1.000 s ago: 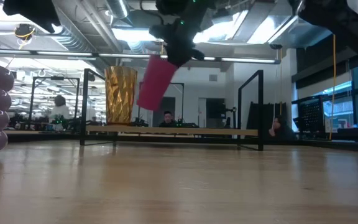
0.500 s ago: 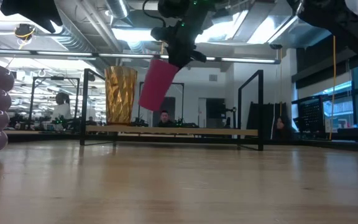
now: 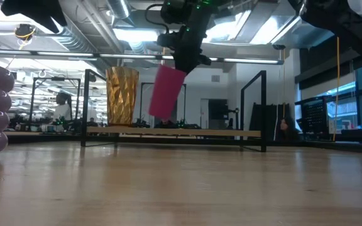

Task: Stack small to large cups/mugs on shelf
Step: Put the red cup on the shelf

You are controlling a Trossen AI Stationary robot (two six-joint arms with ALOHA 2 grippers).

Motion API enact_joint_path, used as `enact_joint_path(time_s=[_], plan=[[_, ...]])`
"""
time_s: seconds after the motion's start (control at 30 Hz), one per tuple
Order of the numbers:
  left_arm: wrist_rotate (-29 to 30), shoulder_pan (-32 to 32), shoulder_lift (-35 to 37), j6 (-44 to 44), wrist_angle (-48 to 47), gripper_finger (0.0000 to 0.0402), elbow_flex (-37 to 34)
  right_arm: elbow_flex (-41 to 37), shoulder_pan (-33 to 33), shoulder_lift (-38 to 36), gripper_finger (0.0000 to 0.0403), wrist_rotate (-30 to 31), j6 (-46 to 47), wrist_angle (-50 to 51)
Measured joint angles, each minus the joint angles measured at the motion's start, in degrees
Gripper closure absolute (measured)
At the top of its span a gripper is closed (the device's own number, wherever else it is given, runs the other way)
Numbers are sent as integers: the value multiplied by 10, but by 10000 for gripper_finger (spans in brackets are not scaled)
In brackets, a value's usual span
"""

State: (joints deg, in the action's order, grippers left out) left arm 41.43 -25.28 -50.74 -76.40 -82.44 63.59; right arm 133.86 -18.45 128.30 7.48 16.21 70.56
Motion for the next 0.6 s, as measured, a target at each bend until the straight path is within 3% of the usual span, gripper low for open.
enact_joint_path(time_s=[0.6], plan=[[-5, 0, -29, -2, 0, 250, 0, 0, -14, 0, 382, -30, -4, -21]])
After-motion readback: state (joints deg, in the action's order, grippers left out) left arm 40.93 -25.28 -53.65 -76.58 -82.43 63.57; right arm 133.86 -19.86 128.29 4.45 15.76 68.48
